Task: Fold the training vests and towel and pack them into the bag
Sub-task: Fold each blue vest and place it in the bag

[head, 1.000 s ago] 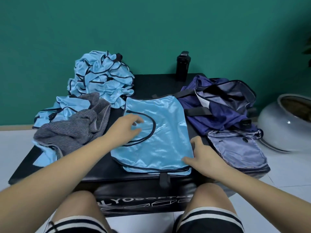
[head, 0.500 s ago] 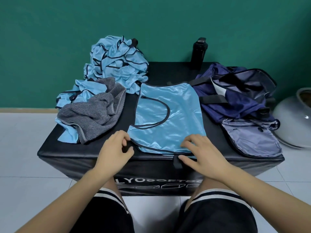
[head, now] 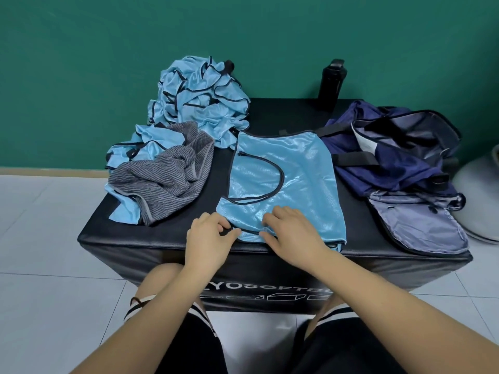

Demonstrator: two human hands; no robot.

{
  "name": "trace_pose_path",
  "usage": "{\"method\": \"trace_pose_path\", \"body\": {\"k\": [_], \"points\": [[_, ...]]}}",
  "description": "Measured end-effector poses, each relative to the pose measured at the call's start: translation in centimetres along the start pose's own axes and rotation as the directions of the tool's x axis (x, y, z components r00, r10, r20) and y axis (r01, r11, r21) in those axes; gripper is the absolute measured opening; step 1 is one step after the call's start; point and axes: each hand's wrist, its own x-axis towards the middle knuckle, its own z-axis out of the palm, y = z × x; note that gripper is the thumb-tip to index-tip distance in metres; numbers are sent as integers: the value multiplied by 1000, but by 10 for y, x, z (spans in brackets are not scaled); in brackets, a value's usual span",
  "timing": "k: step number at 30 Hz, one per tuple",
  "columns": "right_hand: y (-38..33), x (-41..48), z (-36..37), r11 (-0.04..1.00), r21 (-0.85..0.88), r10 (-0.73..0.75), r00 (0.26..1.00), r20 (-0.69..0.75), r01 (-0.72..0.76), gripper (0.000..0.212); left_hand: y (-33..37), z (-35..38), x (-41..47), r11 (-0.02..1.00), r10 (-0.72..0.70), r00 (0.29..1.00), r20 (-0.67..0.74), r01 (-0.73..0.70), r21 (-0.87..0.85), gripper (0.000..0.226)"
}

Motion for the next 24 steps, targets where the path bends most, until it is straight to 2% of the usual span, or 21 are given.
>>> {"method": "trace_pose_path", "body": {"k": [3, 9, 12, 14, 15, 17, 20, 24], "points": [[3, -3, -3, 998, -47, -36, 999, -9, 36, 12, -1, 2, 0, 1000, -23, 1000, 2, 23, -20, 22], [18, -11, -13, 997, -55, -50, 999, 3, 50, 11, -3, -2, 0, 997, -71, 997, 12, 71, -43, 23], [21, -12, -16, 995, -62, -77, 996, 50, 80, 12, -6, -6, -2, 998, -34, 999, 2, 34, -50, 21], [21, -13, -17, 993, -62, -91, 993, 77, 96, 14, -6, -9, -5, 997, 7, 1000, -15, -8, -71, 30], [21, -14, -19, 994, -55, -91, 993, 76, 95, 18, -6, -11, -6, 997, 51, 998, -25, -53, -61, 36], [23, -18, -26, 996, -33, -79, 996, 46, 81, 30, -6, -16, -7, 973, 229, 973, -28, -228, 39, 47], [37, -32, -41, 997, -20, -68, 997, 29, 69, 38, -10, -21, -5, 843, 500, 861, 90, -508, 177, 42], [63, -60, -53, 994, -77, -74, 995, 62, 79, 36, -22, -20, 2, 713, 627, 743, 235, -669, 211, 31]]}}
